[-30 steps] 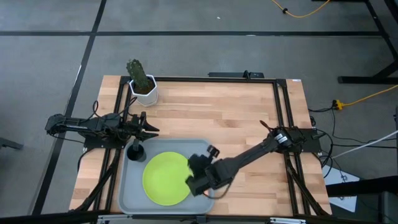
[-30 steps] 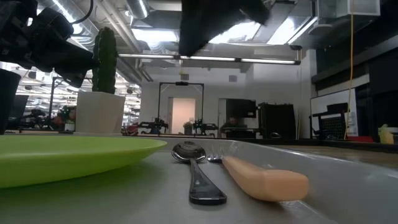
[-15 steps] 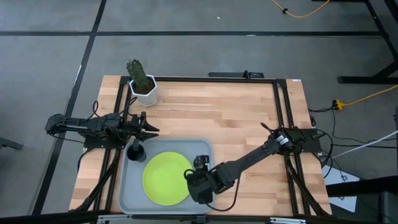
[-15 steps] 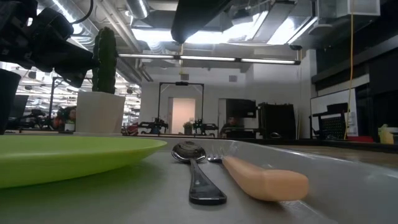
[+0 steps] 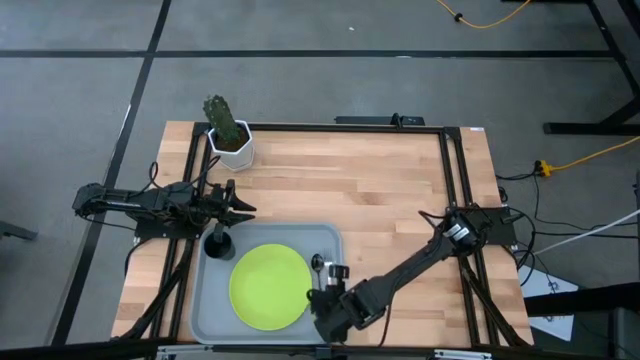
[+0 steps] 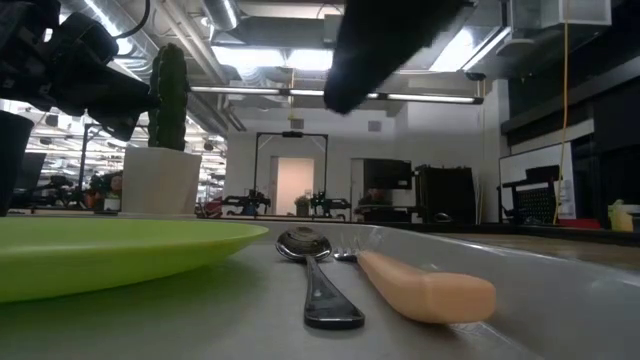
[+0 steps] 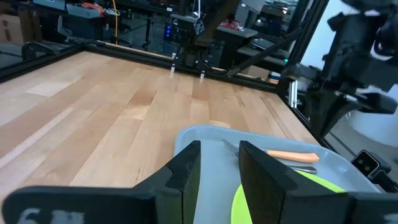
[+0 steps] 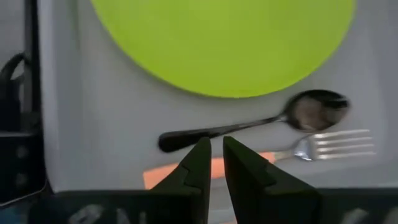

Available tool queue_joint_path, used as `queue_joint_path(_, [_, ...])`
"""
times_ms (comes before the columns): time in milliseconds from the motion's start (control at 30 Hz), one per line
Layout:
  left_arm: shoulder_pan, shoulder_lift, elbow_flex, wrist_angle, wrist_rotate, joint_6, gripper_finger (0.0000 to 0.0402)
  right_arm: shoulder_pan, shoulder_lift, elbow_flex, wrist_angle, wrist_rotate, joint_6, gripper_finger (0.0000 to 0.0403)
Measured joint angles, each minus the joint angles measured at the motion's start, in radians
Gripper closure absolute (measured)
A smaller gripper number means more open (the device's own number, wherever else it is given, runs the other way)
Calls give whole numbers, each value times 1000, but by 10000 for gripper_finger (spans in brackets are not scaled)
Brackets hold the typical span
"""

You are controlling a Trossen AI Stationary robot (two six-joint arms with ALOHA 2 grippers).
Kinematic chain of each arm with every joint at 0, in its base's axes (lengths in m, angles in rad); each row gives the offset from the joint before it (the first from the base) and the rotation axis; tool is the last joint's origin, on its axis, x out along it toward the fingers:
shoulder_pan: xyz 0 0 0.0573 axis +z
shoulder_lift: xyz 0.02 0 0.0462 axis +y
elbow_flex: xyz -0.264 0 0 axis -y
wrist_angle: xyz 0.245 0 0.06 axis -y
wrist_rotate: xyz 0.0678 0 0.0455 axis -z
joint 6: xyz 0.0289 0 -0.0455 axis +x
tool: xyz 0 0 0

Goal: Pick and place plate/cup/fork/spoon on tray
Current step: Put the black spoon on the gray serving tray to the left of the orange fork

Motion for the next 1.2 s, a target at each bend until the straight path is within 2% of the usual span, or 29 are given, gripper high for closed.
queue_joint_path(267, [0,0,0,0,0,0,299,-6,-19,-141,124,-7,-172,354])
queue_joint_path(400, [0,0,0,0,0,0,299,-27,-116,-273,223,-6,-269,354])
queue_joint_path(533, [0,0,0,0,0,0,299,-49,-219,-447,330,-7,-303,354])
queue_joint_path(633, [0,0,0,0,0,0,299,-61,-265,-519,431,-22,-308,354])
queue_joint_path(833, [0,0,0,0,0,0,299,-74,-250,-539,531,-42,-244,354])
queue_joint_path(1067, [0,0,0,0,0,0,299,-91,-200,-537,525,-30,-10,354])
queue_joint_path(1200, [0,0,0,0,0,0,299,-83,-153,-509,550,-7,-14,354])
